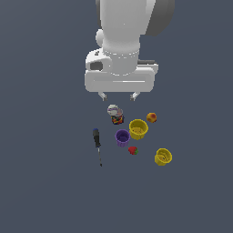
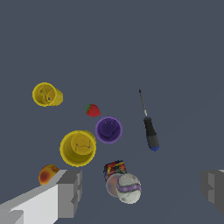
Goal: Pick up a designated object from a clutter of objects.
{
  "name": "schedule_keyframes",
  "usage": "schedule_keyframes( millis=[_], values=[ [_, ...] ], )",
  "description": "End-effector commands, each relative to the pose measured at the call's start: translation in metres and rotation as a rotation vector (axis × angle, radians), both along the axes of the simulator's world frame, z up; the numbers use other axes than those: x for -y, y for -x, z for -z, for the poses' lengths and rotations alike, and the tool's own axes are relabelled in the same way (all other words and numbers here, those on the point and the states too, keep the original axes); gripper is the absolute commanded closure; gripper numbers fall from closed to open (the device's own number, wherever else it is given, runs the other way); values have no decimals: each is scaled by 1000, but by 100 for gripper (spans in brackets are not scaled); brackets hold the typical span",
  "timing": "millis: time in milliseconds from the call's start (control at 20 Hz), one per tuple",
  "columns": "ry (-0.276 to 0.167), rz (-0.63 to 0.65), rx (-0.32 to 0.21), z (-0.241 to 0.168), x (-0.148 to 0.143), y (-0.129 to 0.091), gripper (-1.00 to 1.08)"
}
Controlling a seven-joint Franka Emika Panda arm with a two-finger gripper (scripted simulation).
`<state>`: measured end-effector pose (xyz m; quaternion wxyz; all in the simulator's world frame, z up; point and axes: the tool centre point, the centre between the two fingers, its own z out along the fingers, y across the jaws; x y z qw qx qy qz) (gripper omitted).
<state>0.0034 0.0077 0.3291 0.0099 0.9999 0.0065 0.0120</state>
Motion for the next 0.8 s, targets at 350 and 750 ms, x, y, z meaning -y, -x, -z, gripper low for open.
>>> schedule_keyframes(
  millis=[350, 750],
  values=[
    [12, 24, 10, -2, 16, -4, -20],
    [-8, 38, -13, 16, 15, -7, -20]
  ],
)
